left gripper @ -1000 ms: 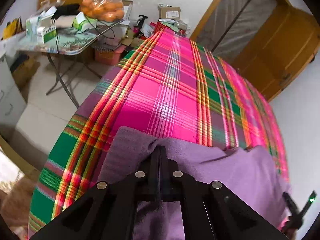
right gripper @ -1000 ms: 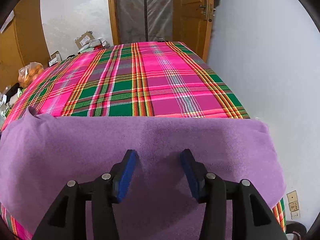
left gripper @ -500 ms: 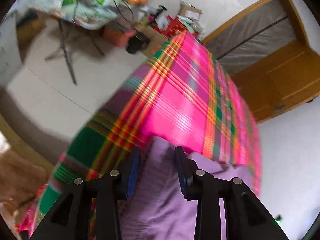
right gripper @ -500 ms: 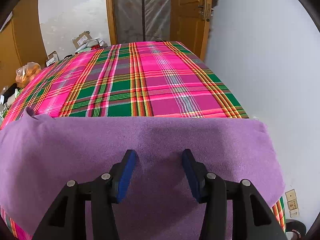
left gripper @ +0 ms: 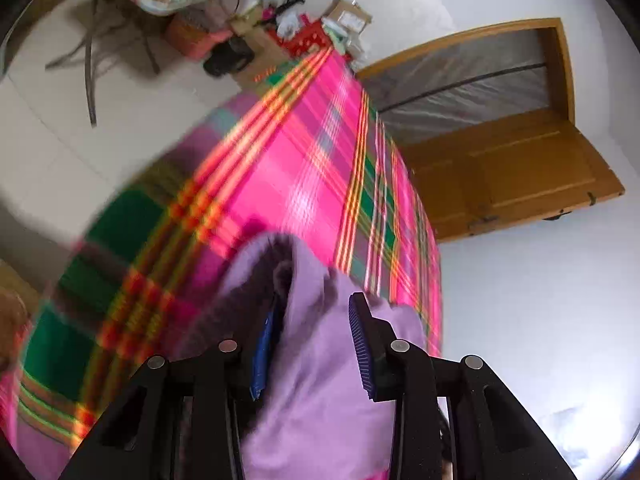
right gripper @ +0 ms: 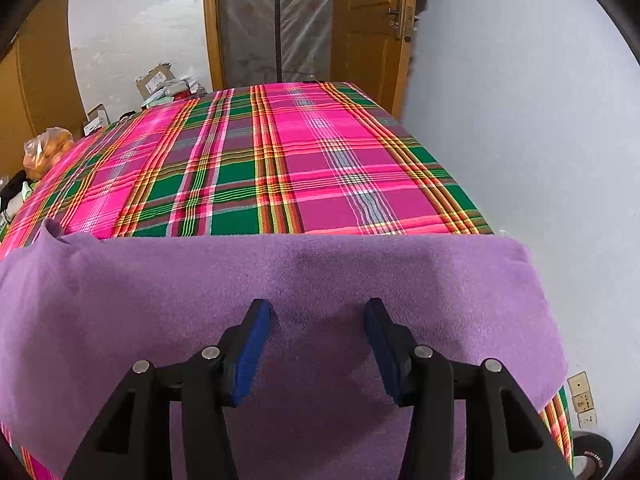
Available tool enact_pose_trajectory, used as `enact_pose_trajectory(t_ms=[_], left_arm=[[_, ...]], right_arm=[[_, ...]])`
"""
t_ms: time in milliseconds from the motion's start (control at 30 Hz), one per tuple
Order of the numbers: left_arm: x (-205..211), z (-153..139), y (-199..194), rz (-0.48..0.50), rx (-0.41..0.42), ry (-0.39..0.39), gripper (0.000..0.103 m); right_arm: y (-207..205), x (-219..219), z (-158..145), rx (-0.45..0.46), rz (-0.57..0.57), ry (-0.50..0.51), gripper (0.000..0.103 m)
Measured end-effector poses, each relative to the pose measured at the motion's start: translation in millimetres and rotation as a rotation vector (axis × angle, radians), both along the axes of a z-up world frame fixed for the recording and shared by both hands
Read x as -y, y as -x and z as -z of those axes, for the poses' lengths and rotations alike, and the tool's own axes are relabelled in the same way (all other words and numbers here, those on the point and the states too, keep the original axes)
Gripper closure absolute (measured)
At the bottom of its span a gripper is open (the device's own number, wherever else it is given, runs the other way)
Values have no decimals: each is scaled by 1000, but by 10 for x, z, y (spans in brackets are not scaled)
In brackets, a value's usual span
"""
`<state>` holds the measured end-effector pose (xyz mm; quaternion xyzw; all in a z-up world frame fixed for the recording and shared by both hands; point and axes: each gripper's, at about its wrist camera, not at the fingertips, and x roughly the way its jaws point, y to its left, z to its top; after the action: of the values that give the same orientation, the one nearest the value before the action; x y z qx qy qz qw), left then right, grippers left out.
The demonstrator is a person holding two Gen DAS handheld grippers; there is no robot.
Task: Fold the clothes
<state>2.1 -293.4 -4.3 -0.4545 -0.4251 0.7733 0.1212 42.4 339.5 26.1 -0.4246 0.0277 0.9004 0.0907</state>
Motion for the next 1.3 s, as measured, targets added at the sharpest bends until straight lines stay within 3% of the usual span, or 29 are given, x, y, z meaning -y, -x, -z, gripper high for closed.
enact_pose_trajectory(t_ms=[167,267,400,500,600,700,833,933,1167,1300], left_arm=[[-150,-29,-89,47,-16,-22,67],[-178,-50,16,73,-16,12,67],[19,66,239,30,26,-44,67],[101,212,332,-8,84,-149,68],[58,287,374,0,115,-186,68],[80,263,342,-34,94,-167,81],[128,212,276,-89,54,-131,89],[167,131,228,-117,9,-68,90],[178,203,296,-107,21,10,90],[218,156,249,-97,35,31,85]], right_arm=[[6,9,-1,1,9,-3,52],[11,5,2,1,12,-4,52],[9,5,2,1,14,-4,52],[11,-4,1,1,15,-3,52],[11,-10,0,0,16,-1,52],[18,-19,4,0,15,0,52],[18,-7,1,1,17,-1,52],[21,-1,1,1,19,-2,52],[29,-13,3,2,23,-2,52],[30,-15,3,2,24,-4,52]])
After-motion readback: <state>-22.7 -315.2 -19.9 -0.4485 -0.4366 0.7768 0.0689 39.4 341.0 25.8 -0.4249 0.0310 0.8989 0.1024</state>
